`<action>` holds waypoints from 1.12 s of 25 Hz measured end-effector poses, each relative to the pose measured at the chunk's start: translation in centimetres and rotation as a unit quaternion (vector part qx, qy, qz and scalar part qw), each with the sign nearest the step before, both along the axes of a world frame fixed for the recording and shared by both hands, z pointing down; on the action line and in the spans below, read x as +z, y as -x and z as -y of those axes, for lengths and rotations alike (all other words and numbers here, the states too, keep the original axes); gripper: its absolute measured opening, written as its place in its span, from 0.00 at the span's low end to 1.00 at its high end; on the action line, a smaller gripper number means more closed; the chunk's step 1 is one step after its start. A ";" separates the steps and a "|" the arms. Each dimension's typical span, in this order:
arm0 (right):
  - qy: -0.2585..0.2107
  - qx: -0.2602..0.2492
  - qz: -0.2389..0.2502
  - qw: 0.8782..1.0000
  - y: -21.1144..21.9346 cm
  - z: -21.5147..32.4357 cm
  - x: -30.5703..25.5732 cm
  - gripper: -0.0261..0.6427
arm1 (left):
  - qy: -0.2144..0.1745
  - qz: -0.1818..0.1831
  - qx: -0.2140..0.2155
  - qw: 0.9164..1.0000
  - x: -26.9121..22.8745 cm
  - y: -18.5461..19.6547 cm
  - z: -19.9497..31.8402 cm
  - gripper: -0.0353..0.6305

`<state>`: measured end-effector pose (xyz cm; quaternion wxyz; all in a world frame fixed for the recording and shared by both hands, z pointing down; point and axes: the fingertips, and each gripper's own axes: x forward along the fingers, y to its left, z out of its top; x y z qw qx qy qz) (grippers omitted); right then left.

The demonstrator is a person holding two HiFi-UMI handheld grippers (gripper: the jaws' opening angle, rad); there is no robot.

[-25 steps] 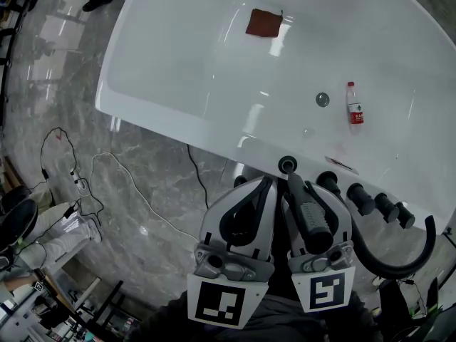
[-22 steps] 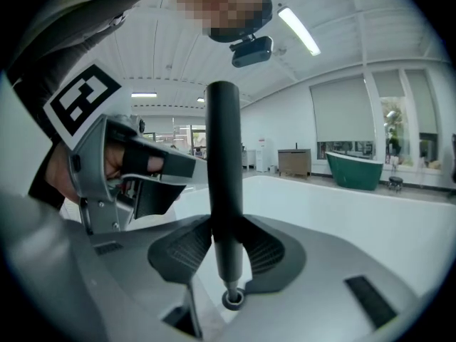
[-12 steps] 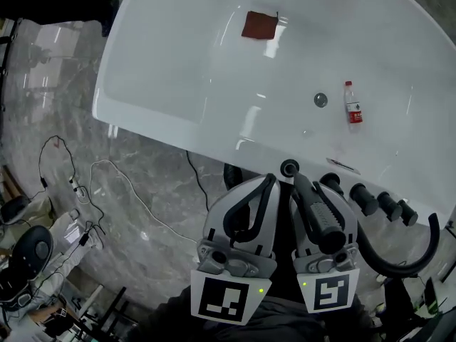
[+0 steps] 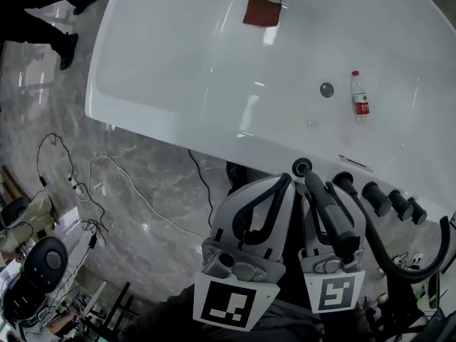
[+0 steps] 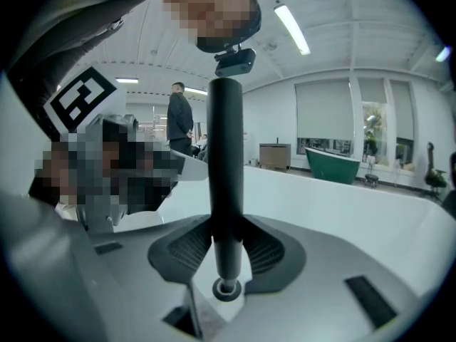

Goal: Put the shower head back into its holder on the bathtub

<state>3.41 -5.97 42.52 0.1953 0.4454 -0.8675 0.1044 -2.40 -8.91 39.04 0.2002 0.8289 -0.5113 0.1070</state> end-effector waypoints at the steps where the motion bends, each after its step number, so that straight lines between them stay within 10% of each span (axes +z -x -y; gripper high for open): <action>1: 0.001 0.003 -0.001 1.000 0.0 0.1 0.2 0.25 | 0.002 -0.001 0.003 1.000 0.2 0.0 0.0 0.06; 28: 0.011 0.044 -0.010 0.999 1.0 0.5 3.2 0.25 | 0.023 0.001 0.032 0.999 2.1 1.9 -0.3 0.06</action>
